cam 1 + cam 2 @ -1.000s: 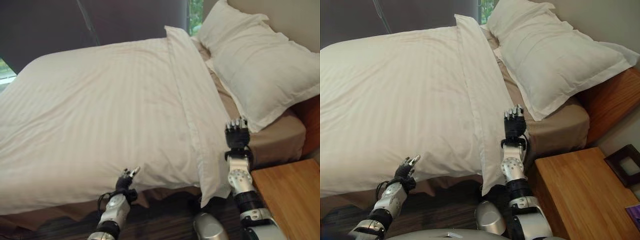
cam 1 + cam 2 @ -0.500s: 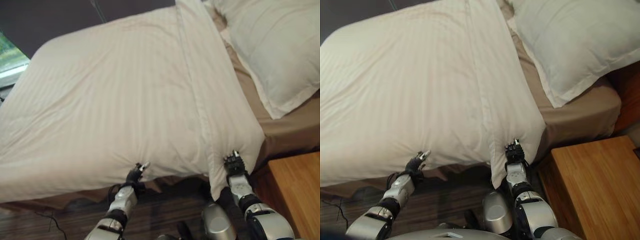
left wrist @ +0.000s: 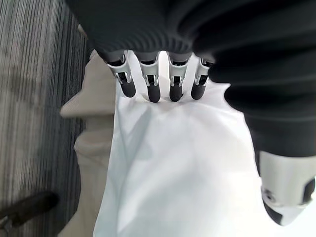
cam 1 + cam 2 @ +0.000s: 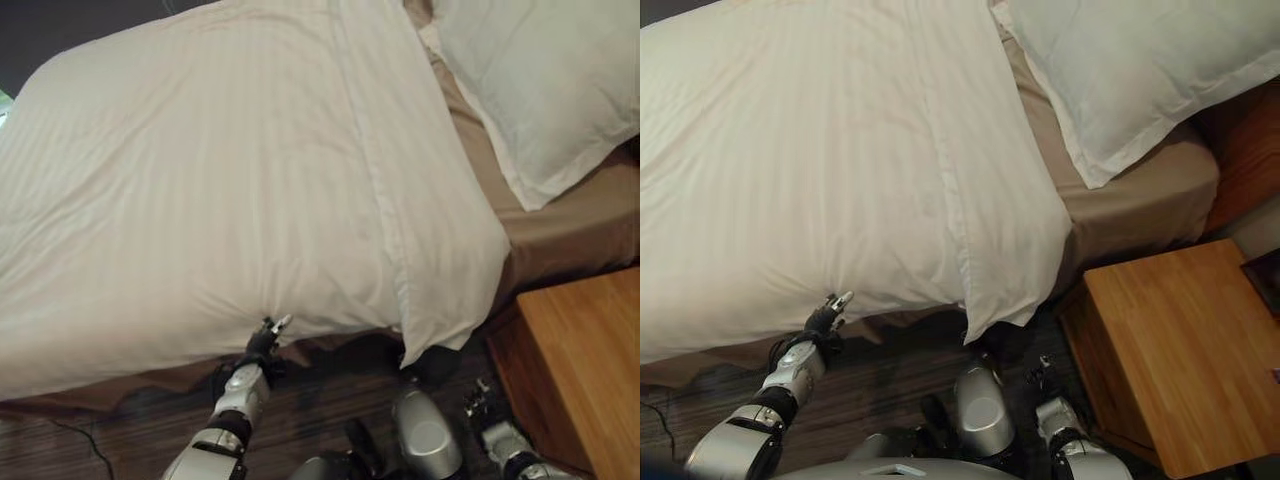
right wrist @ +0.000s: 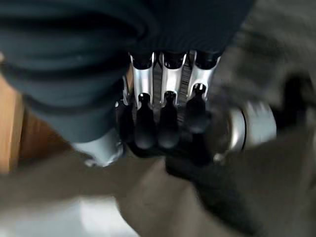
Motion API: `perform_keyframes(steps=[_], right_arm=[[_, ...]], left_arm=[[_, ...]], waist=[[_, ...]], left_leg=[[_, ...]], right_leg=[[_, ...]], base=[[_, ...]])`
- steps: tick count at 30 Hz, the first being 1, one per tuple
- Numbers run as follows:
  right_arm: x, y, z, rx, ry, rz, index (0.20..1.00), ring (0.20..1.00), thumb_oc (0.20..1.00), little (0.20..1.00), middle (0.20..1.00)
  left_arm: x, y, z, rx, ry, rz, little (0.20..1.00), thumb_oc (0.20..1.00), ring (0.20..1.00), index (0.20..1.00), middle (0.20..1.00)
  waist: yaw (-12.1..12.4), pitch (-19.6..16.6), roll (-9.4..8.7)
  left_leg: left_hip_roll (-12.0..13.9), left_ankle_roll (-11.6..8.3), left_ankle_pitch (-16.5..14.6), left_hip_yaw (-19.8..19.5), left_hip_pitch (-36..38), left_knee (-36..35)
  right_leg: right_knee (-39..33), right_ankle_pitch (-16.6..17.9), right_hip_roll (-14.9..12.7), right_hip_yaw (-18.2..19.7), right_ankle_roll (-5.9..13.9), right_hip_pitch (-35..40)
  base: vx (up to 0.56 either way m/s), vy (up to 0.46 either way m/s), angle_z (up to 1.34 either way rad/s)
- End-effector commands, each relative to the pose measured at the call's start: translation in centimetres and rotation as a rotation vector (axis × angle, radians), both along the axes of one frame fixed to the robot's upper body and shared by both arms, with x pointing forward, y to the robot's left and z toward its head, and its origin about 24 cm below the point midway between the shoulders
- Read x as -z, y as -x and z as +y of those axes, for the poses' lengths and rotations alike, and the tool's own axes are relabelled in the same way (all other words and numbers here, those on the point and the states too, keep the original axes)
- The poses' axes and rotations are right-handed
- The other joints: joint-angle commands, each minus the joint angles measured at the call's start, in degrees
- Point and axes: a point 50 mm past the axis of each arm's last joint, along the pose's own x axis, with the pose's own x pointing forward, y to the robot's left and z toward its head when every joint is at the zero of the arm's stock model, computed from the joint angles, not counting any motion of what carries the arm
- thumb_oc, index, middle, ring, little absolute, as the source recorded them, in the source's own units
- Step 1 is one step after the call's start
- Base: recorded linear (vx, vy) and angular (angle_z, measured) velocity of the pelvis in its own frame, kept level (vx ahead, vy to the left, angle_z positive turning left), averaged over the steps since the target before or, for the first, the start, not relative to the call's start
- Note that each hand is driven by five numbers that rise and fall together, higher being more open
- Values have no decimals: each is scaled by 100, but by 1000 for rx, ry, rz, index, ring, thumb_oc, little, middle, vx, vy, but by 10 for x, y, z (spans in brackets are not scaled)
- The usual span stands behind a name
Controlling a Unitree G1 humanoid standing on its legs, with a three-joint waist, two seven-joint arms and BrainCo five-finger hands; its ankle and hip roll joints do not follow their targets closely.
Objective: Making the bed.
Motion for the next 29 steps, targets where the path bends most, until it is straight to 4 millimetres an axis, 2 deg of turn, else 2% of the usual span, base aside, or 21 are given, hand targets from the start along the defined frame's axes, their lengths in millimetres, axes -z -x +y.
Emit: perform_keyframes(steps=[1, 2, 3, 4, 5, 6, 7, 8, 9, 10, 11, 13, 15, 17, 18, 20, 23, 24, 25, 29], right_arm=[[-23, -32, -6, -314, 254, -87, 1000, 1000, 1000, 1000, 1000], [-27, -34, -7, -343, 277, -113, 1000, 1000, 1000, 1000, 1000], [-26, -33, -7, -344, 277, -111, 1000, 1000, 1000, 1000, 1000], [-27, -31, -9, -378, 307, -118, 1000, 1000, 1000, 1000, 1000], [-32, -33, -6, -418, 336, -162, 1000, 1000, 1000, 1000, 1000], [-36, -35, -4, -429, 344, -185, 1000, 1000, 1000, 1000, 1000], [-38, -35, 0, -442, 337, -210, 1000, 1000, 1000, 1000, 1000], [-46, -40, 6, -456, 343, -270, 1000, 1000, 1000, 1000, 1000], [-45, -40, 6, -456, 342, -270, 1000, 1000, 1000, 1000, 1000], [-44, -38, 9, -470, 343, -272, 1000, 1000, 1000, 1000, 1000], [-50, -44, 23, -501, 337, -327, 1000, 1000, 1000, 1000, 1000], [-55, -47, 27, -505, 338, -357, 1000, 1000, 1000, 1000, 1000], [-58, -48, 30, -512, 329, -379, 1000, 1000, 1000, 1000, 1000], [-63, -50, 34, -512, 313, -422, 1000, 1000, 1000, 1000, 1000], [-69, -53, 38, -500, 299, -462, 1000, 1000, 1000, 1000, 1000], [-74, -56, 44, -488, 266, -500, 1000, 1000, 1000, 1000, 1000], [-85, -64, 53, -473, 224, -571, 1000, 1000, 1000, 1000, 1000], [-85, -64, 53, -473, 224, -571, 1000, 1000, 1000, 1000, 1000], [-94, -70, 58, -470, 212, -618, 1000, 1000, 1000, 1000, 1000], [-106, -79, 60, -470, 214, -670, 1000, 1000, 1000, 1000, 1000]], left_arm=[[31, 41, -18, 119, 9, 148, 1000, 1000, 1000, 1000, 1000], [34, 49, -13, 102, 5, 160, 1000, 1000, 1000, 1000, 1000], [34, 50, -13, 102, 5, 162, 1000, 1000, 1000, 1000, 1000], [35, 54, -9, 105, -13, 168, 1000, 1000, 1000, 1000, 1000], [35, 59, -7, 113, -34, 166, 1000, 1000, 1000, 1000, 1000], [33, 56, -7, 135, -58, 152, 1000, 1000, 1000, 1000, 1000], [31, 53, -8, 148, -68, 141, 1000, 1000, 1000, 1000, 1000], [25, 47, -9, 161, -86, 103, 1000, 1000, 1000, 1000, 1000], [25, 48, -9, 161, -87, 103, 1000, 1000, 1000, 1000, 1000], [20, 43, -11, 183, -102, 76, 1000, 1000, 1000, 1000, 1000], [3, 26, -15, 226, -129, -26, 1000, 1000, 1000, 1000, 1000], [-13, 17, -17, 259, -149, -117, 1000, 1000, 1000, 1000, 1000], [-21, 12, -18, 268, -160, -157, 1000, 1000, 1000, 1000, 1000], [-44, 0, -22, 285, -161, -277, 1000, 1000, 1000, 1000, 1000], [-66, -10, -26, 290, -138, -387, 1000, 1000, 1000, 1000, 1000], [-81, -16, -30, 295, -104, -466, 1000, 1000, 1000, 1000, 1000], [-96, -20, -39, 321, -82, -540, 1000, 1000, 1000, 1000, 1000], [-96, -20, -39, 321, -82, -540, 1000, 1000, 1000, 1000, 1000], [-101, -20, -38, 311, -82, -567, 1000, 1000, 1000, 1000, 1000], [-104, -20, -34, 282, -87, -587, 1000, 1000, 1000, 1000, 1000]], waist=[[155, -478, -139], [187, -517, -228], [191, -521, -231], [212, -534, -302], [224, -554, -362], [221, -559, -368], [244, -529, -304], [249, -539, -292], [242, -553, -312], [275, -582, -284], [454, -638, -186], [613, -734, -108], [678, -828, -85], [796, -935, -82], [861, -1039, -107], [924, -1156, -132], [1013, -1313, -175], [1012, -1308, -176], [1082, -1393, -164], [1149, -1432, -192]], left_leg=[[102, -217, -698, -401, 358, 397], [97, -204, -634, -402, 417, 295], [95, -205, -625, -397, 434, 276], [93, -182, -559, -401, 460, 211], [105, -223, -313, -395, 554, -103], [169, -264, -177, -423, 550, -245], [258, -275, -63, -460, 572, -390], [291, -278, 233, -448, 519, -637], [272, -281, 265, -452, 509, -653], [310, -264, 313, -404, 509, -754], [448, -232, 556, -285, 303, -770], [547, -202, 698, -250, 210, -884], [592, -199, 770, -233, 127, -921], [615, -194, 841, -215, 74, -992], [596, -208, 870, -191, 32, -1034], [584, -225, 888, -124, -1, -1058], [545, -276, 888, 52, -27, -1060], [544, -277, 886, 50, -20, -1060], [605, -332, 906, 137, -33, -1043], [659, -383, 910, 117, 31, -1072]], right_leg=[[130, 1120, -168, 145, 142, -871], [117, 1228, -157, 120, 179, -846], [109, 1233, -156, 124, 178, -835], [126, 1408, -138, 119, 246, -845], [84, 1779, -106, 133, 390, -819], [108, 1838, -91, 95, 390, -830], [186, 1719, -66, -36, 390, -814], [484, 1477, -28, -182, 378, -749], [480, 1490, -46, -175, 379, -764], [588, 1241, -39, -313, 285, -670], [1135, 729, -11, -680, 20, -373], [1473, 457, -11, -749, -97, -83], [1618, 377, 47, -733, -127, 5], [1725, 345, 60, -755, -131, 197], [1588, 300, 79, -762, -103, 395], [1362, 266, 76, -804, -83, 584], [641, 90, -15, -1050, -117, 956], [629, 93, -16, -1054, -116, 970], [355, -186, -22, -1178, -152, 1103], [276, -166, 21, -1137, -164, 1155]], base=[[4, -65, 12], [-10, -27, 8], [-12, -20, 9], [-35, -6, 7], [-63, -24, 2], [-98, 30, -5], [-198, 68, -5], [-179, 81, 4], [-214, 76, 13], [-303, 90, -14], [-329, 102, -20], [-216, 68, -33], [-77, 13, -41], [-57, 10, -30], [-26, 16, -10], [-3, 4, -3], [34, 1, -13], [33, 15, -50], [30, 10, -49], [69, -46, -32]])
